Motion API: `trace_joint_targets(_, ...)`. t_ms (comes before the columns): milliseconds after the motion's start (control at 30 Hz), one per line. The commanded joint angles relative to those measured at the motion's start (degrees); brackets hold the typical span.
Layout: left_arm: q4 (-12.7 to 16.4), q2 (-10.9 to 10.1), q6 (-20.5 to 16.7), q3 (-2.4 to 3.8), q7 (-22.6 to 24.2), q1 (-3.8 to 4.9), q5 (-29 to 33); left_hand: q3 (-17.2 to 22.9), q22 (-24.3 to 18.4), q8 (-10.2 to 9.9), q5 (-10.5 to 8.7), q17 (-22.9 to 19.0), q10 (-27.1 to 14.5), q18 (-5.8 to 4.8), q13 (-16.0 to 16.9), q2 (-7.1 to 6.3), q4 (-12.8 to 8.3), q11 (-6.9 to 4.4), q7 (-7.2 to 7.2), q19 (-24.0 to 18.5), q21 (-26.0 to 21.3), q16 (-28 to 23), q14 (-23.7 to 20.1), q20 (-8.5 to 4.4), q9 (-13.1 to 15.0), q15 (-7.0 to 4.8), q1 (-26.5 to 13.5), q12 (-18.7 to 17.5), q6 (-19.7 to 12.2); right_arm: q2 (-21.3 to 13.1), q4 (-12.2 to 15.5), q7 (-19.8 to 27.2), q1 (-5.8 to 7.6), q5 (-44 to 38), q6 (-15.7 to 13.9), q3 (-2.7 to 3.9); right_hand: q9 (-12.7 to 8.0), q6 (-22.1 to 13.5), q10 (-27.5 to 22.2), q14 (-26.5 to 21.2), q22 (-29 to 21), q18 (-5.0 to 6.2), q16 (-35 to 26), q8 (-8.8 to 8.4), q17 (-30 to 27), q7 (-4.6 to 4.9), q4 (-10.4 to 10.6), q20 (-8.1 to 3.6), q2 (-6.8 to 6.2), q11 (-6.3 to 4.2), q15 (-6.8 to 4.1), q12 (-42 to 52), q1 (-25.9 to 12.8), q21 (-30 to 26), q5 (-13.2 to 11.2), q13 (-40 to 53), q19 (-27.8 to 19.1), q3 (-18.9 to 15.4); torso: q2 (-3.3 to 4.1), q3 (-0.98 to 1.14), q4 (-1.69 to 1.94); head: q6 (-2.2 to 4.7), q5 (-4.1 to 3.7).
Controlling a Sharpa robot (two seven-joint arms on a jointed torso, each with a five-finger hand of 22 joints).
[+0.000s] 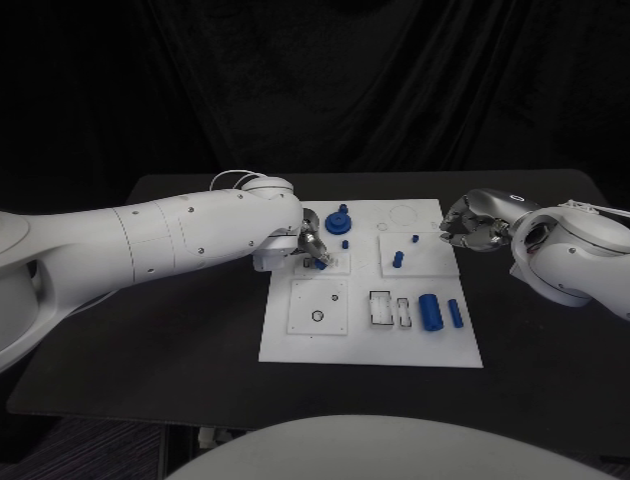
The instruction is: Assemble the parts on the task board
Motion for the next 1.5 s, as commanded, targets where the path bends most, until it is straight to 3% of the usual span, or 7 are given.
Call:
trace_joint_targets(33, 0.3, -0.3, -1.5, -0.18, 0.1, -0.40, 0.2, 0.0, 12.9, -0.2, 0.11, 15.1, 6.0, 0.86, 15.1, 0.63, -0.3, -0.03, -0.16, 2.1, 0.2, 0.2, 6.0, -0.15, 0.0, -0.08, 0.5, 0.0, 0.1, -0.1, 0.0, -0.8, -0.11, -0.1, 0.3, 0.04, -0.1, 0.3, -0.4, 1.2, 2.6, 1.05, -0.2, 0.35, 0.0, 0.07, 0.0, -0.01, 0.23, 0.08, 0.28, -0.3, -0.2, -0.2, 0.3, 2.7, -0.5, 0.4, -0.01, 0.02, 0.00, 0.00, -0.12)
trace_joint_targets(333, 0.8, -1.1, -4.3, -0.17, 0.9, -0.39, 0.2, 0.7, 12.9, 0.0, 0.65, 15.1, 6.0, 0.86, 15.1, 0.45, -0.8, -0.16, -0.31, 2.2, 0.2, 0.2, 6.0, -0.23, 0.1, -0.19, 0.7, 0.0, 0.5, -0.1, -0.3, -0.8, -0.11, -0.1, 0.1, 0.04, -0.1, 0.3, -0.4, 1.1, 2.4, 1.15, -0.5, 0.34, -0.3, 0.07, 0.0, -0.01, 0.21, 0.08, 0.28, -0.3, -0.2, -0.7, 0.3, 2.7, -0.7, 0.4, 0.00, 0.03, 0.00, 0.00, -0.04)
trace_joint_targets(667, 0.6, -1.1, -5.7, -0.17, 1.5, -0.39, 0.2, 0.8, 12.8, 0.2, -0.63, 15.1, 6.0, 0.90, 15.1, 0.47, -0.2, -0.15, -0.27, 2.1, 0.1, 0.2, 6.0, -0.30, 0.2, -0.23, -0.4, 0.0, 0.9, 0.0, -0.4, -0.7, -0.12, -0.1, 0.1, 0.04, -0.1, 0.2, -0.5, 1.1, 2.2, 1.22, -0.6, 0.34, -0.5, 0.08, 0.0, -0.01, 0.20, 0.08, 0.29, -0.4, -0.2, -1.1, 0.3, 2.6, -0.8, 0.4, -0.04, 0.03, 0.00, 0.00, -0.01)
trace_joint_targets(1500, 0.8, 0.1, -4.4, -0.18, 1.5, -0.59, 0.2, 0.6, 12.8, 0.3, -1.23, 15.1, 6.0, 0.90, 15.1, 0.54, 0.2, -0.14, -0.27, 2.1, 0.1, 0.2, 6.0, -0.31, 0.2, -0.23, -1.0, 0.0, 1.0, 0.1, -0.3, -0.9, -0.12, -0.1, 0.5, 0.04, -0.1, 0.3, -0.5, 1.0, 2.1, 1.27, -0.8, 0.35, -0.7, 0.08, 0.0, 0.00, 0.20, 0.09, 0.30, -0.4, -0.2, -1.3, 0.3, 2.6, -0.9, 0.4, 0.12, -0.01, 0.03, 0.00, 0.20)
